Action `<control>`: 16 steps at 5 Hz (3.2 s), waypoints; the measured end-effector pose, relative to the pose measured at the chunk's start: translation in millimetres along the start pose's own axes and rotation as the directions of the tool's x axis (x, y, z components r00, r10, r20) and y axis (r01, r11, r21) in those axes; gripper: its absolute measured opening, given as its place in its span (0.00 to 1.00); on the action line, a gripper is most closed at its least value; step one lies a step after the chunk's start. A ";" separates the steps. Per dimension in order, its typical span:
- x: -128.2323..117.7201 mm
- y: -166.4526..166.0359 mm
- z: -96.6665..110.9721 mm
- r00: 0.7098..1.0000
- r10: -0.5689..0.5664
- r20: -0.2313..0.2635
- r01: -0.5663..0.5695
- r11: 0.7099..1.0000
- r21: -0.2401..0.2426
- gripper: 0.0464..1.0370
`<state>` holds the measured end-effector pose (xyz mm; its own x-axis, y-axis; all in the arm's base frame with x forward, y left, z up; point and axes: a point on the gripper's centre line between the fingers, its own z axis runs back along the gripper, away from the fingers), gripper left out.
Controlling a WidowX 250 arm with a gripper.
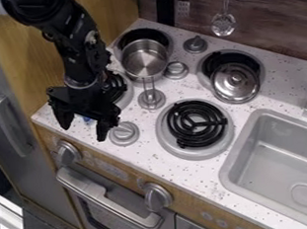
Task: Move the silver pot from upper left burner to the bottom right burner
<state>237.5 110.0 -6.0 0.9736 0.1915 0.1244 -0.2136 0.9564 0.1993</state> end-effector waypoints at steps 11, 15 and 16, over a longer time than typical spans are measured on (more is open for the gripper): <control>218.7 25.3 -74.9 0.967 0.225 0.119 -0.231 0.972 0.045 0.96; 181.4 2.4 -91.7 0.982 0.174 0.078 -0.176 0.984 0.018 0.37; 183.3 -3.9 -65.4 0.971 0.199 0.131 -0.195 0.980 -0.047 0.17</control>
<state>422.0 155.8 -47.6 0.8923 0.3477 0.2880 -0.3950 0.9101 0.1249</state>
